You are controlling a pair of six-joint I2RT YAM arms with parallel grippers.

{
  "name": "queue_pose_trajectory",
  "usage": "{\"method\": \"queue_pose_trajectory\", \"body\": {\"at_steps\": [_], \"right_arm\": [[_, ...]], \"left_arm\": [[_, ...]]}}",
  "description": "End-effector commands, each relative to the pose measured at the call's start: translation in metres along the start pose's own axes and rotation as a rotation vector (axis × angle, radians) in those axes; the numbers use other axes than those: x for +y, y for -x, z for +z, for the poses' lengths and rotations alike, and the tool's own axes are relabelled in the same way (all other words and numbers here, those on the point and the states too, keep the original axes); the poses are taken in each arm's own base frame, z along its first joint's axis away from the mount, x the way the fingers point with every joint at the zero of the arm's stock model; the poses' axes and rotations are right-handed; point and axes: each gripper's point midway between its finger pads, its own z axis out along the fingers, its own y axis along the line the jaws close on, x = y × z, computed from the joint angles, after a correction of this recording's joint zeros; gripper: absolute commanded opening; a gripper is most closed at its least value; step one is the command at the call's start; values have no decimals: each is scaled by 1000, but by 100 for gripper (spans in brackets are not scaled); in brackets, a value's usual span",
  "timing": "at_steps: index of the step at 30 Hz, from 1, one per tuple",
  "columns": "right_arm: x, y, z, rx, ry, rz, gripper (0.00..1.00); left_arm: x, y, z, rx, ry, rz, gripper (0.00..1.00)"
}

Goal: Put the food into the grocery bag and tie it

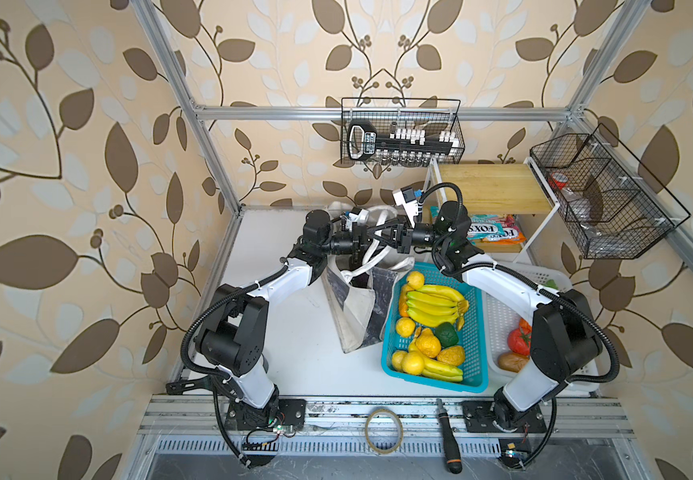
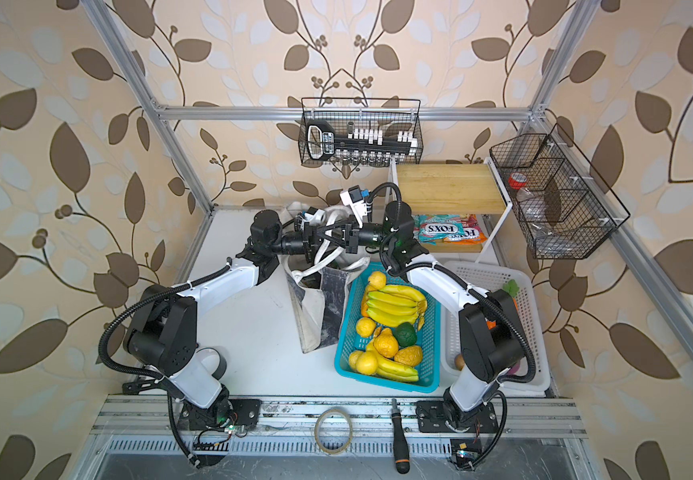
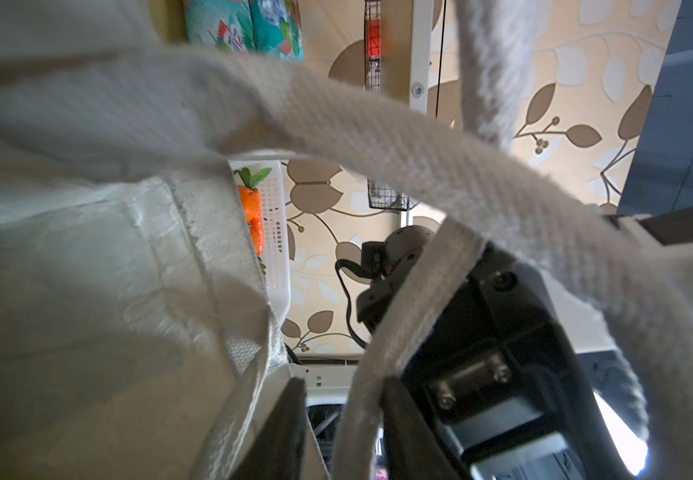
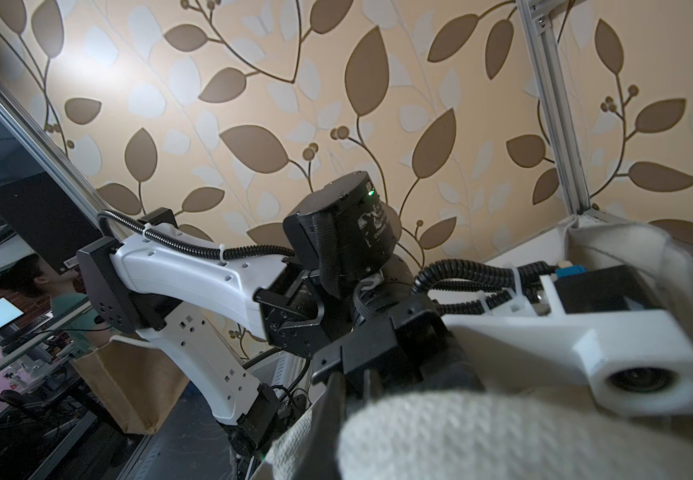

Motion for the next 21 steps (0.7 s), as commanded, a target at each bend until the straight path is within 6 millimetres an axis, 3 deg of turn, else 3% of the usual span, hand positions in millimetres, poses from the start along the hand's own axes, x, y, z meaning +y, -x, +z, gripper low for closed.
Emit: {"method": "queue_pose_trajectory", "body": {"at_steps": [1,6,8,16,17,18,21], "right_arm": [[-3,1,5,-8,-7,-22,0],[-5,0,4,-10,-17,-19,0],[-3,0,4,-14,-17,-24,0],[1,7,-7,-44,-20,-18,0],[1,7,-6,-44,-19,-19,0],[0,6,-5,-42,-17,-19,0],[-2,9,-5,-54,2,-1,0]], "left_arm": [[-14,-30,20,126,-48,32,23],[-18,-34,22,141,-49,48,11],[-20,-34,22,140,-46,52,1],[-17,-33,9,111,5,64,0],[-22,-36,11,112,-4,84,17],[-28,-39,13,114,-20,95,24],[-40,-46,12,124,-65,81,24]]}}
